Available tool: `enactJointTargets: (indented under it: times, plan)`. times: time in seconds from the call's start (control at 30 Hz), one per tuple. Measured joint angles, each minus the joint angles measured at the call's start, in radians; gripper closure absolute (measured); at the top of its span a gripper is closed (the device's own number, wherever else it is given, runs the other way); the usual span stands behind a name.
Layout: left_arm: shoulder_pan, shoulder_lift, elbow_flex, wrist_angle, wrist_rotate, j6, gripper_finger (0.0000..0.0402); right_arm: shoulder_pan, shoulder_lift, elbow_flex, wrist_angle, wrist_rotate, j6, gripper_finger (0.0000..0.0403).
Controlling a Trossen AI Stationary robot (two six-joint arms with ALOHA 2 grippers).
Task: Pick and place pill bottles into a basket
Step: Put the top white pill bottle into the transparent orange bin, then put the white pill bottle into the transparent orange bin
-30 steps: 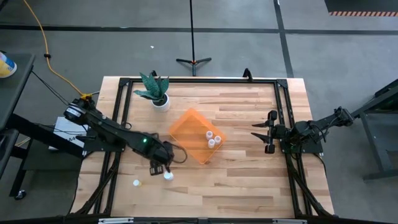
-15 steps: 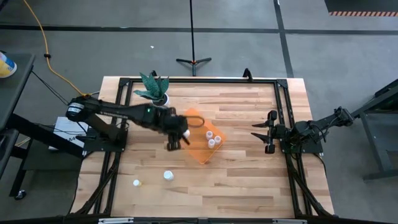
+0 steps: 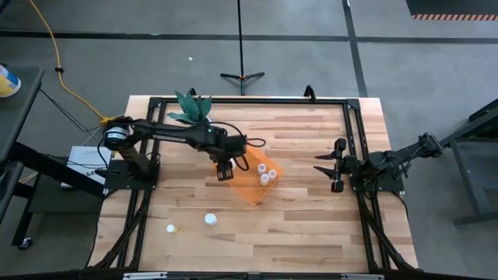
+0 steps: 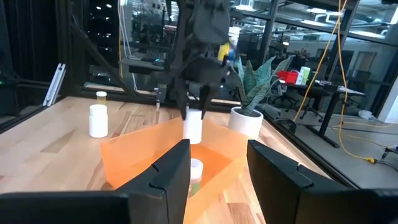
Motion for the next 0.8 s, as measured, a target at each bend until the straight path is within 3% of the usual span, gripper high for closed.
enactJointTargets:
  times: [0.23,0.53,0.63,0.8]
  plan:
    - [-0.003,0.041,-0.001,-0.016,0.015,0.019,0.0198,0.000,0.004,0.000,0.000,0.000,0.000,0.0254]
    - [-0.002,0.044,0.011,-0.026,-0.025,0.053,0.0087,0.000,0.008,0.000,0.000,0.000,0.000,0.0254]
    - [-0.002,0.045,0.078,-0.134,-0.063,0.039,0.0061,0.000,0.010,0.000,0.000,0.000,0.000,0.0254]
    - [-0.003,0.045,0.233,-0.313,-0.064,-0.115,0.0045,0.000,0.010,0.000,0.000,0.000,0.000,0.0254]
